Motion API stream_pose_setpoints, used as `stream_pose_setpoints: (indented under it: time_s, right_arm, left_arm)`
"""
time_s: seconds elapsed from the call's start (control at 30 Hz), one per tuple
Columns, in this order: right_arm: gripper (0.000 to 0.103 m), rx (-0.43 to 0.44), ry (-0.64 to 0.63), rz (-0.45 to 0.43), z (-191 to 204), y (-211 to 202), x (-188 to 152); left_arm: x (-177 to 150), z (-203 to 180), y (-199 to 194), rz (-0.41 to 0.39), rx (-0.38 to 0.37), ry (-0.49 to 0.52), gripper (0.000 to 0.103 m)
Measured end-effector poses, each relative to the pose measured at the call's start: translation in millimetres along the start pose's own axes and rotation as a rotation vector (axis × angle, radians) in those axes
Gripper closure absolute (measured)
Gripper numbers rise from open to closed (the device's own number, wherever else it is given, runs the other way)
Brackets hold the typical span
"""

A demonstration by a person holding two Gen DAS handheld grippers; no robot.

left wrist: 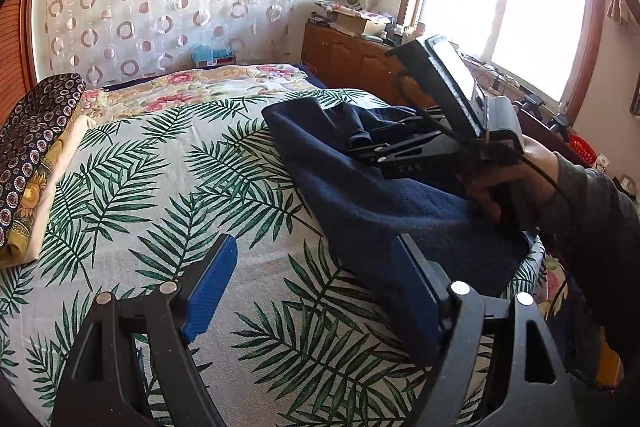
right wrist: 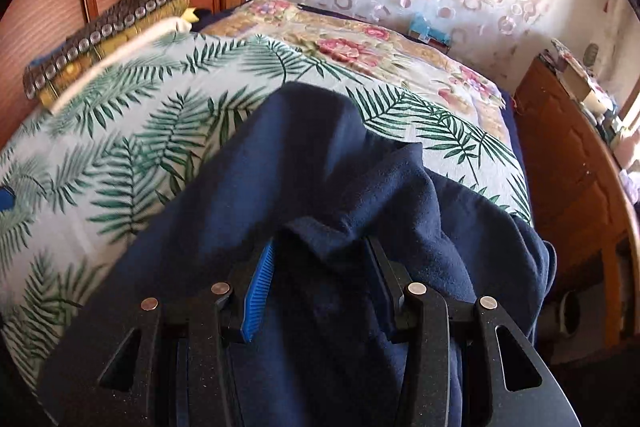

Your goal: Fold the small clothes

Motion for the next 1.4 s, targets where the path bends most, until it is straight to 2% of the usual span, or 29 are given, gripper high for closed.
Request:
stream_pose_setpoints:
  time_s: [0.03,0.07,0.1,0.13,0.23,0.4,0.6,0.7,0.77,0.8,0.9,1.03,1.17,1.4]
  right_arm:
    - [0.057,0.004,0.001,-0.002,-0.7,-0.1,3.3]
    - [0.068,0.013,0.007,-0.013,-2.9,-2.9,4.2]
    - [0.091,0.023,0.012,-0.037,-5.2,-6.3,4.6]
    - [0.093,0.038,0.023,-0.064,-10.3,-12.6,4.6]
    - [0.094,0.083,0.087,-0.13,-25.3,-29.1,0.6]
    - [0.095,0.048,0.174,-0.199,-69.1,-64.2,0.5]
    - [0.095,-0.041,0.275,-0.205,-130.4,-84.0,-0.5]
    - [0.095,-0.108,0.346,-0.193,-146.0,-82.4,-2.9]
    - [0.095,-0.192,0.373,-0.204,-147.0,-80.5,0.3]
    - [0.095,-0.203,0.389,-0.206,-147.3,-78.1,1.0]
    - [0.095,-0.172,0.4,-0.197,-139.2,-75.1,-3.8]
    - [0.091,-0.172,0.312,-0.191,-106.9,-76.9,-14.3]
    - [0.083,-0.117,0.254,-0.188,-76.5,-88.2,-47.6]
    - [0.08,-0.061,0.202,-0.161,-25.2,-106.0,-106.4]
  left_arm:
    - [-0.1,0.0,0.0,0.001,-0.001,-0.002,0.023]
    - [-0.4,0.0,-0.3,0.002,-0.003,-0.004,0.023]
    - [-0.8,0.1,-0.6,0.002,-0.006,-0.003,0.023]
    - [-1.1,0.0,-0.8,0.002,-0.008,-0.002,0.023]
    - [-1.2,0.5,-0.2,0.004,-0.007,-0.002,0.023]
    - [-1.1,-1.6,1.0,0.004,-0.012,0.002,0.023]
    - [-4.6,-3.6,3.6,0.012,-0.019,0.001,0.023]
    - [-5.3,-3.8,4.6,0.014,-0.021,0.001,0.023]
    - [-5.7,-4.0,4.8,0.016,-0.021,0.001,0.023]
    - [-5.8,-3.9,4.7,0.016,-0.021,0.001,0.023]
    - [-5.9,-3.5,5.0,0.016,-0.02,0.001,0.023]
    - [-6.1,-4.2,5.2,0.016,-0.021,0.001,0.023]
    - [-6.1,-5.4,5.2,0.016,-0.024,0.006,0.023]
    - [-6.2,-15.3,8.2,0.026,-0.03,0.022,0.023]
Point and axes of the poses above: each gripper's, at about its wrist camera, not at the fingertips, and y roughly the way its jaws point, z to its left, x to its top, the point moved 1 cm from there along y, roughly the way its jaws point, and after that the axes turned 7 degrees about x, right-handed, at the moved point
